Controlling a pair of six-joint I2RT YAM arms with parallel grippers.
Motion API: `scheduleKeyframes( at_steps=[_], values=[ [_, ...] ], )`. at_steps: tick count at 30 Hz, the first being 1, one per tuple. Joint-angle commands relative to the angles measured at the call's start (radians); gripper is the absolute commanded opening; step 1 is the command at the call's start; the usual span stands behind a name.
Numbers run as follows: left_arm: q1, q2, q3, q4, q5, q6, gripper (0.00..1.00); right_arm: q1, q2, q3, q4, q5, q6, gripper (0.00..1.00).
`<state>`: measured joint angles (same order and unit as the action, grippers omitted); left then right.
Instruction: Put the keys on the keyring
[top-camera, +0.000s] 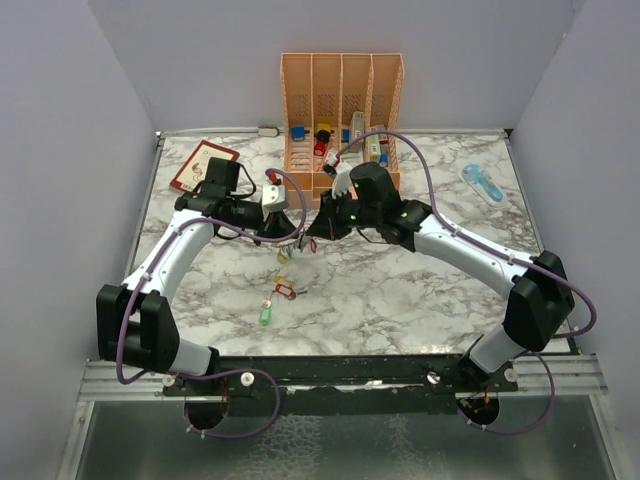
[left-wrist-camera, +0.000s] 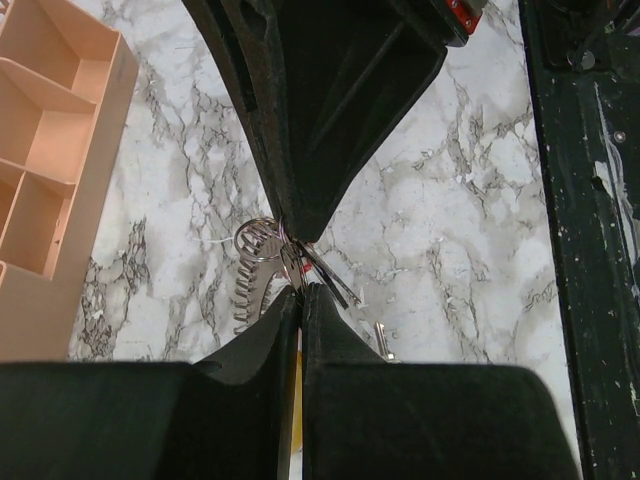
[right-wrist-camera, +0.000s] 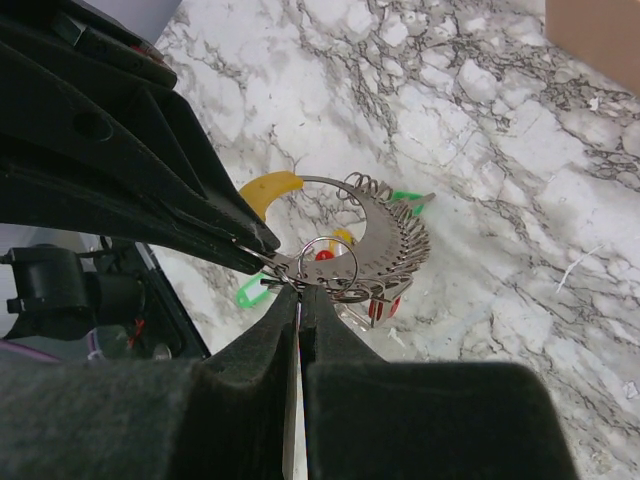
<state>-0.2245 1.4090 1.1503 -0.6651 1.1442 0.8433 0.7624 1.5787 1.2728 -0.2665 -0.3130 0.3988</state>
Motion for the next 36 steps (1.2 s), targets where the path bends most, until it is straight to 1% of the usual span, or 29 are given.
scheduleKeyframes(
  at_steps=[1,8,19,27,36],
  values=[
    [-0.009,-0.012,0.059,0.002,0.097,0.021,0.0,-0.025,0.041,0.0,-0.028,-0.059,0.036,0.01],
    [-0.009,-0.009,0.062,0.013,0.097,0.017,0.0,-0.043,0.043,-0.011,-0.025,-0.149,0.083,0.01],
    [-0.009,-0.009,0.051,0.056,0.08,-0.016,0.0,-0.044,0.045,0.003,-0.063,-0.227,0.132,0.01],
    [-0.009,-0.006,0.046,0.106,0.072,-0.059,0.0,-0.044,0.035,-0.011,-0.07,-0.257,0.17,0.01],
    [-0.009,-0.008,0.049,0.106,0.092,-0.065,0.0,-0.045,0.042,-0.026,-0.066,-0.27,0.202,0.01]
  ],
)
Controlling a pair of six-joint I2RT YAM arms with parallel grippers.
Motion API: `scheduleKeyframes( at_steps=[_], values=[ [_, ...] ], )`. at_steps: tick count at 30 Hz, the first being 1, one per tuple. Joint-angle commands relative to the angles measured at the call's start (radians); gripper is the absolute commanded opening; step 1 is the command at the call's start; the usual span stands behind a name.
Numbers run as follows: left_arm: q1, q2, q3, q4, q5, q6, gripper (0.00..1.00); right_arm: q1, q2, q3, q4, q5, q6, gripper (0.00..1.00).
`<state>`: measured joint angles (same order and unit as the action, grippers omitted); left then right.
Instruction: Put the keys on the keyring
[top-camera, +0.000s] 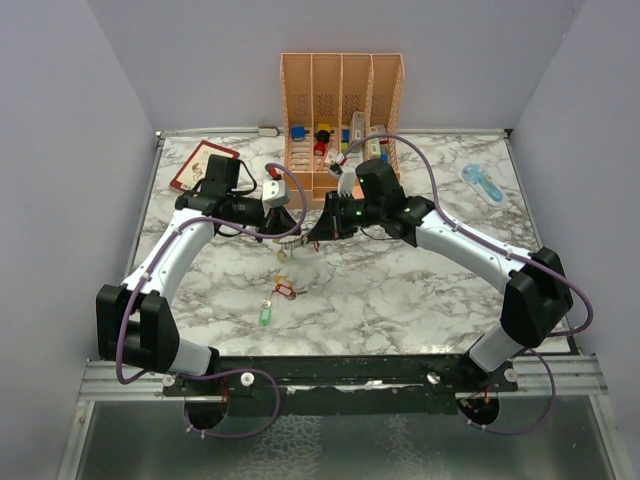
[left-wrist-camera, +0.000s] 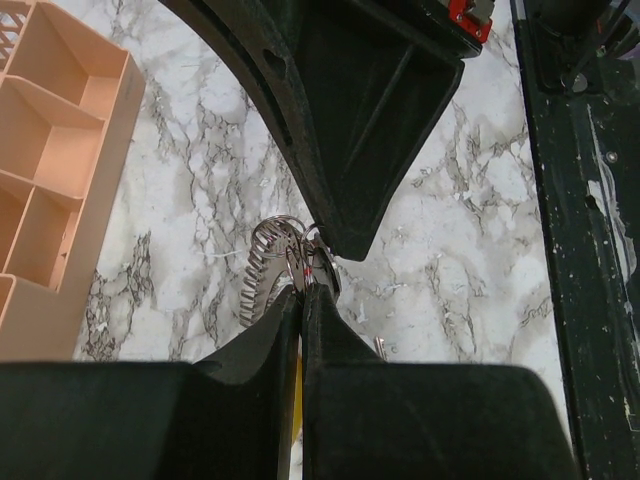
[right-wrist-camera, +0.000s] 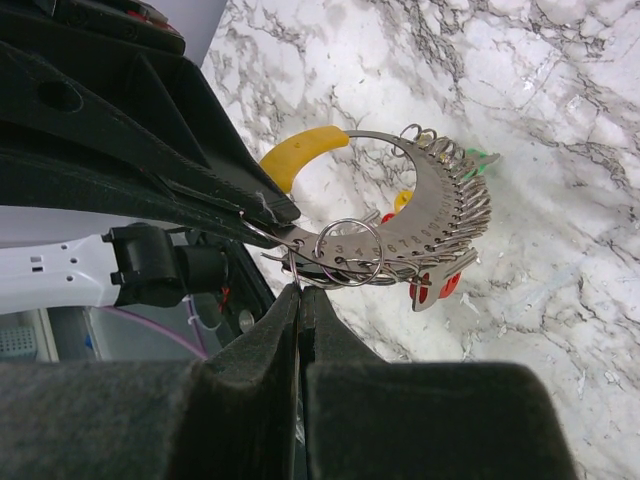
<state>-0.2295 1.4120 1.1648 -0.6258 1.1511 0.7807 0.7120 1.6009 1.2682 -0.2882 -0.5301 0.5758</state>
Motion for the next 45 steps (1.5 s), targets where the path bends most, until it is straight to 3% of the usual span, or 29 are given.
scheduleKeyframes(
  at_steps=[1,14,21,26,29,33,45],
  values=[
    [-0.003,-0.01,0.035,0.067,0.087,-0.002,0.0,0.006,0.024,-0.023,-0.039,-0.06,0.031,0.01],
    [-0.005,-0.008,0.042,0.062,0.114,-0.001,0.0,0.007,0.041,-0.068,0.08,-0.154,0.121,0.01],
    [-0.005,-0.006,0.038,0.06,0.114,0.005,0.0,0.006,-0.007,-0.065,0.073,-0.131,0.113,0.01],
    [-0.004,-0.005,0.033,0.055,0.126,0.02,0.0,0.006,-0.13,0.011,-0.087,0.009,-0.057,0.09],
    [-0.005,-0.001,0.033,0.042,0.145,0.037,0.0,0.006,-0.218,0.029,-0.127,0.108,-0.199,0.23],
    [-0.006,0.002,0.032,0.033,0.175,0.041,0.0,0.006,-0.317,-0.045,-0.048,0.17,-0.354,0.4],
    [-0.064,0.012,0.002,0.044,0.239,0.002,0.0,0.006,-0.371,-0.246,0.238,0.017,-0.545,0.43]
  ],
)
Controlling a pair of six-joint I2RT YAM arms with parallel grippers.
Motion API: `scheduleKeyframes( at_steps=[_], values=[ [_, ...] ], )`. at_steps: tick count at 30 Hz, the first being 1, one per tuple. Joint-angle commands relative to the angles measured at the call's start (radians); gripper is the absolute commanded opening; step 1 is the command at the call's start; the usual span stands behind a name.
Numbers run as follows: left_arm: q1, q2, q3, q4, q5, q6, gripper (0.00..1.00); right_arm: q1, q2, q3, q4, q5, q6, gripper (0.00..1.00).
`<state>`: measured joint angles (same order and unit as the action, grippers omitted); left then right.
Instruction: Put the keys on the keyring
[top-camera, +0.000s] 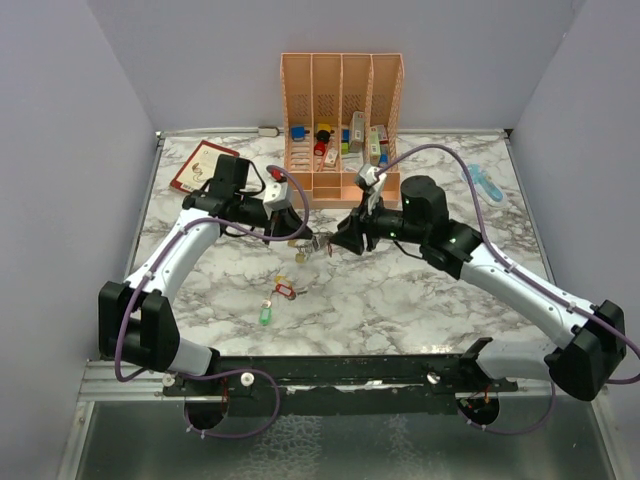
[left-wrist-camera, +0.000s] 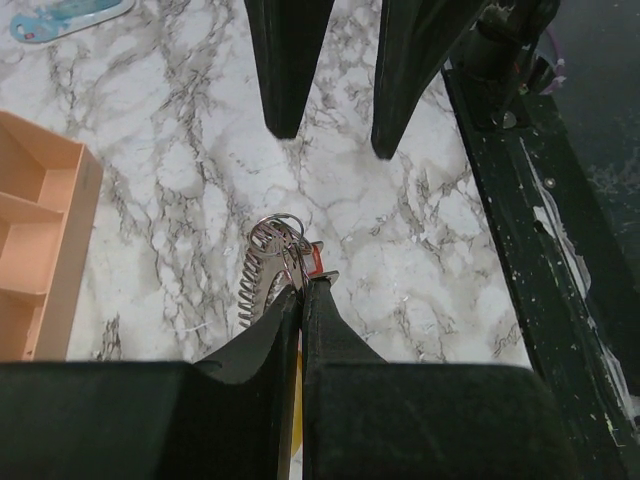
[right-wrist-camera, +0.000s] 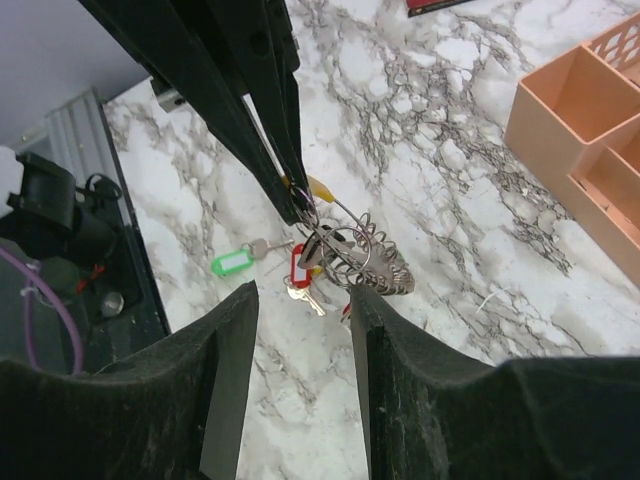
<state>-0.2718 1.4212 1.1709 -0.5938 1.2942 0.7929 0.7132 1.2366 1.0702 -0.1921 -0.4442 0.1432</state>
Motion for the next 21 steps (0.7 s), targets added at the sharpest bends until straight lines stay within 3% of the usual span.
scheduleKeyframes(
  at_steps=[1,21],
  values=[
    [-0.026,0.004,-0.006,0.013,0.097,-0.012,0.0,0.004,-0.008,-0.057,0.156,-0.083,-0.123,0.42],
    [-0.066,0.02,-0.029,0.035,0.093,-0.031,0.0,0.002,0.087,-0.056,0.221,-0.171,-0.119,0.28]
  ],
)
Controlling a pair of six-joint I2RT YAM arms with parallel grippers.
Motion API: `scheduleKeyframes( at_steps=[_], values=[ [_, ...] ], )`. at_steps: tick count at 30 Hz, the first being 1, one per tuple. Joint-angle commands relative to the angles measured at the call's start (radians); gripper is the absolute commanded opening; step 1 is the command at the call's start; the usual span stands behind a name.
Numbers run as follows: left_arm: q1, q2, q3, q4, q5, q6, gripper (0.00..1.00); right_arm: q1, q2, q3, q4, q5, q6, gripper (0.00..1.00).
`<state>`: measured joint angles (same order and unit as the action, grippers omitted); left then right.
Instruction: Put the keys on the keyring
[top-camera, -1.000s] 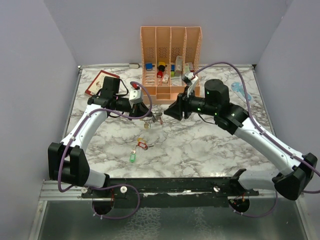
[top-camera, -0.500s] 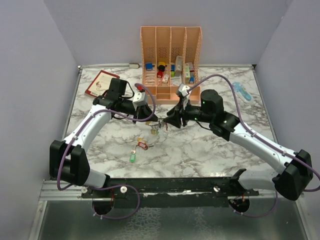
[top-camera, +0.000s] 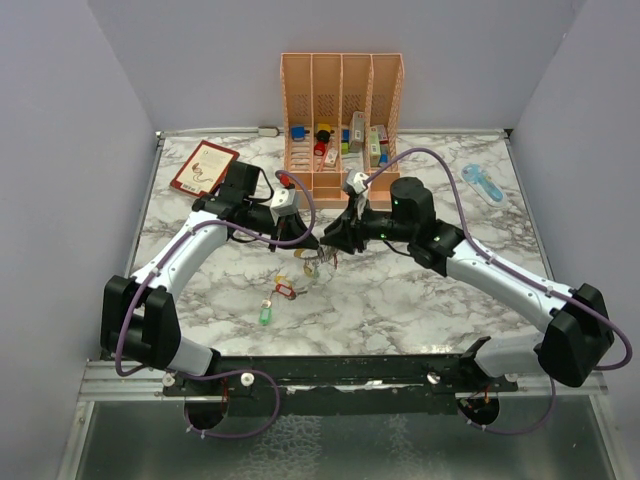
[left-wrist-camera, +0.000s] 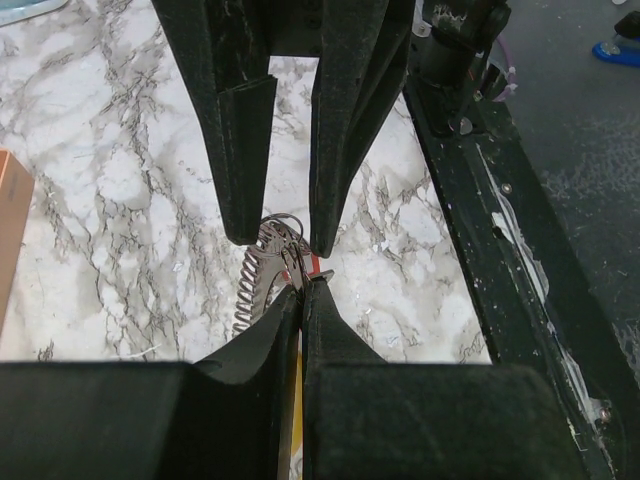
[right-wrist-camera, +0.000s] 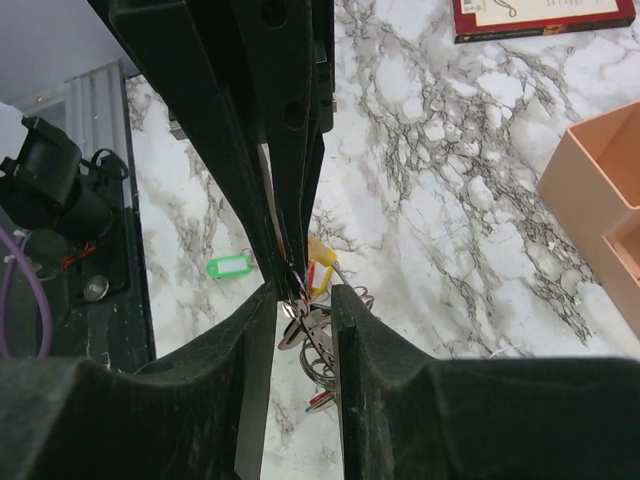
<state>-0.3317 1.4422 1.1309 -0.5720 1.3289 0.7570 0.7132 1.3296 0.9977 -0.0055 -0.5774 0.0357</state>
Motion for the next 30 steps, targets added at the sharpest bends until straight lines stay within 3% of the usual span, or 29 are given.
scheduleKeyframes(
  at_steps=[1,6,22,27,30],
  values=[
    [-0.006,-0.001,0.013,0.009,0.059,0.009,0.0,0.002,-0.007,0.014,0.033,-0.038,-0.011,0.27],
    [-0.008,0.001,0.016,-0.001,0.067,0.016,0.0,-0.003,-0.001,0.013,0.025,-0.049,-0.006,0.18],
    [-0.012,0.004,0.033,-0.05,0.074,0.065,0.0,-0.006,0.029,0.009,0.021,-0.066,0.009,0.22],
    [-0.011,0.003,0.035,-0.051,0.074,0.068,0.0,-0.006,0.036,0.014,0.014,-0.076,0.015,0.12],
    [-0.012,0.004,0.037,-0.053,0.074,0.07,0.0,-0.008,0.036,0.011,0.007,-0.071,0.016,0.13]
  ],
)
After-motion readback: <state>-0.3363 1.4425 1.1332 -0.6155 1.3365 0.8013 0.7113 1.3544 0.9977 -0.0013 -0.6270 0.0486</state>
